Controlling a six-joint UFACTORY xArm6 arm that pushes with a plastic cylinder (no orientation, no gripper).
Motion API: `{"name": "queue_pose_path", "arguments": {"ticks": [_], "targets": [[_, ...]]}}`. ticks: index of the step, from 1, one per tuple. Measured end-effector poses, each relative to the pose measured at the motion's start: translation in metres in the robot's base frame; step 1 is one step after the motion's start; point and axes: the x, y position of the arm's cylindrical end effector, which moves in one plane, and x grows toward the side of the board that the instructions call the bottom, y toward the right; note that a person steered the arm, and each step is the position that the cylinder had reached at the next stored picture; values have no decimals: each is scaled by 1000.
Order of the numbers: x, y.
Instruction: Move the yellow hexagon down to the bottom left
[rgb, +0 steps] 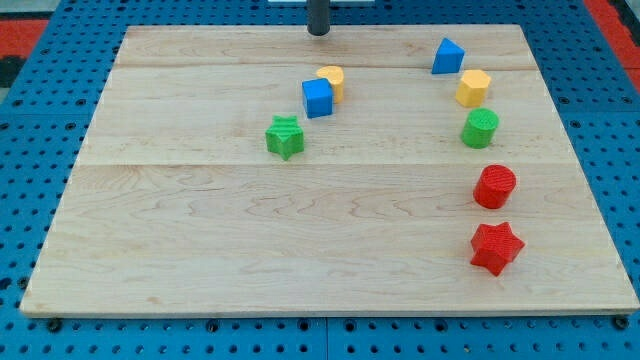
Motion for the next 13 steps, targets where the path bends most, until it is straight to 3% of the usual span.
{"name": "queue_pose_path", "arguments": {"ticks": [1,2,4,6,10,12,13], "targets": [[0,-2],[0,66],[20,60],[54,119],[62,171],[62,-17],[69,-68]]}}
